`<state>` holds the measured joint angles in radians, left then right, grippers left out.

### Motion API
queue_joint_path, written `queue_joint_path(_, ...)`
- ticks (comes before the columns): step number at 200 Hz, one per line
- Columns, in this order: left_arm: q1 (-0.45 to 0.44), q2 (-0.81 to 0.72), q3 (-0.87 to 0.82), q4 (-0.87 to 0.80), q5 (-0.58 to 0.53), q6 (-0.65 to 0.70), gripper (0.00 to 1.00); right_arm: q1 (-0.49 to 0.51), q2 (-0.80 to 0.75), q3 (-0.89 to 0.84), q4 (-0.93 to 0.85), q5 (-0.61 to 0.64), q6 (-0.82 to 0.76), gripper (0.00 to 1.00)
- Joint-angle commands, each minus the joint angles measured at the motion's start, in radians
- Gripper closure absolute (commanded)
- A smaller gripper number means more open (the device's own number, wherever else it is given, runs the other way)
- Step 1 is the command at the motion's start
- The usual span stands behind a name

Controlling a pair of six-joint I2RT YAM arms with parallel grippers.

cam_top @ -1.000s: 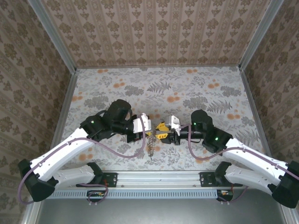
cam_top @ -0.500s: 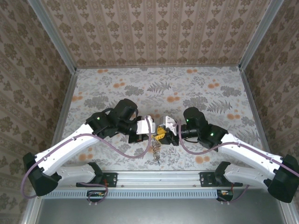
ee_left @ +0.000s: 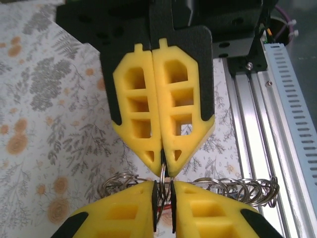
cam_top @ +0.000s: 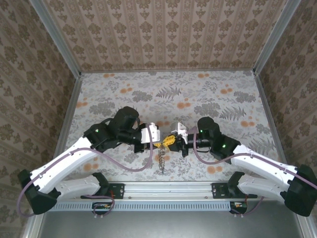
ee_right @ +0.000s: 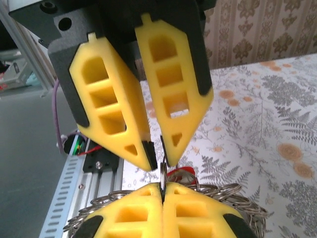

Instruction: Put the keys on the keyring

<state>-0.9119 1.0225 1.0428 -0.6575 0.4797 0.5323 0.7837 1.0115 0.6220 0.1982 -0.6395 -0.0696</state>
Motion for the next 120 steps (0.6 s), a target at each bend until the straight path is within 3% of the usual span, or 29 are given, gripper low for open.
queue_joint_path(1, 0.014, -0.041, -0.047, 0.087, 0.027, -0.059, 0.82, -0.001, -0.025, -0.045, 0.290, -0.033, 0.133, 1.00)
queue_joint_path(33, 0.021, -0.047, -0.064, 0.117, 0.044, -0.074, 0.81, 0.000, -0.035, -0.092, 0.448, -0.016, 0.176, 1.00)
queue_joint_path(92, 0.026, -0.047, -0.088, 0.170, 0.095, -0.096, 0.82, 0.000, -0.071, -0.146, 0.545, 0.048, 0.191, 1.00)
queue_joint_path(120, 0.027, -0.052, -0.095, 0.187, 0.109, -0.109, 0.93, 0.002, -0.068, -0.162, 0.599, 0.058, 0.204, 1.00)
